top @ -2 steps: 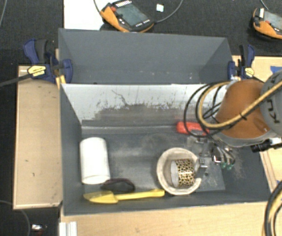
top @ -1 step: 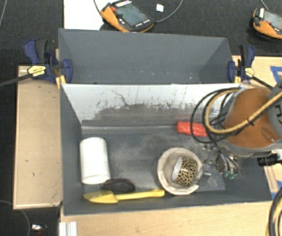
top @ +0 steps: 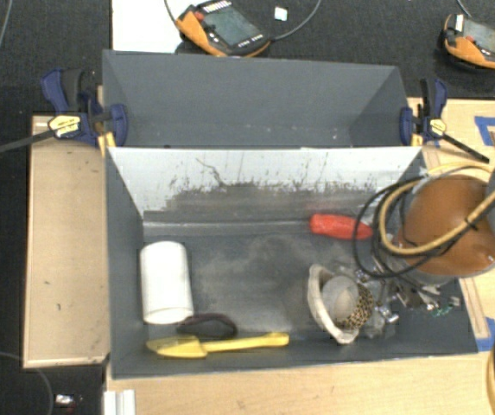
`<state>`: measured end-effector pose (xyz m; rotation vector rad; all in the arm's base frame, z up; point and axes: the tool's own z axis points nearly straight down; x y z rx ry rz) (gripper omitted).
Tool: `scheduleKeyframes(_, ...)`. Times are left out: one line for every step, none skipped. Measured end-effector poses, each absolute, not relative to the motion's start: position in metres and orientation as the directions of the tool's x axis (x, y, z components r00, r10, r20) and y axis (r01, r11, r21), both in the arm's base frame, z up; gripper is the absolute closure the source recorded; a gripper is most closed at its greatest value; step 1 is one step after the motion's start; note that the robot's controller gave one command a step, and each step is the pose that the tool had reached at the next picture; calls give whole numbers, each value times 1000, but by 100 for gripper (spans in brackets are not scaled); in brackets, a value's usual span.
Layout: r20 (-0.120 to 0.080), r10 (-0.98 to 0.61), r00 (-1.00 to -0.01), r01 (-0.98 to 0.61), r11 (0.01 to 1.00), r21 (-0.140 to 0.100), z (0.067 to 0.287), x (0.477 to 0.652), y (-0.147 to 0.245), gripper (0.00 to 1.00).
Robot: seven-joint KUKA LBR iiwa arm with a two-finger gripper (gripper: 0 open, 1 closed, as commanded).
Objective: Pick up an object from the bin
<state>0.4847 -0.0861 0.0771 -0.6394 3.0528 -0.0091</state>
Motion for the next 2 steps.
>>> scheduleKeyframes(-10, 322, -947, 322, 947, 2, 74, 480, -61, 100)
scheduleKeyframes(-13, 408, -913, 408, 913, 3, 74, 480, -56, 100)
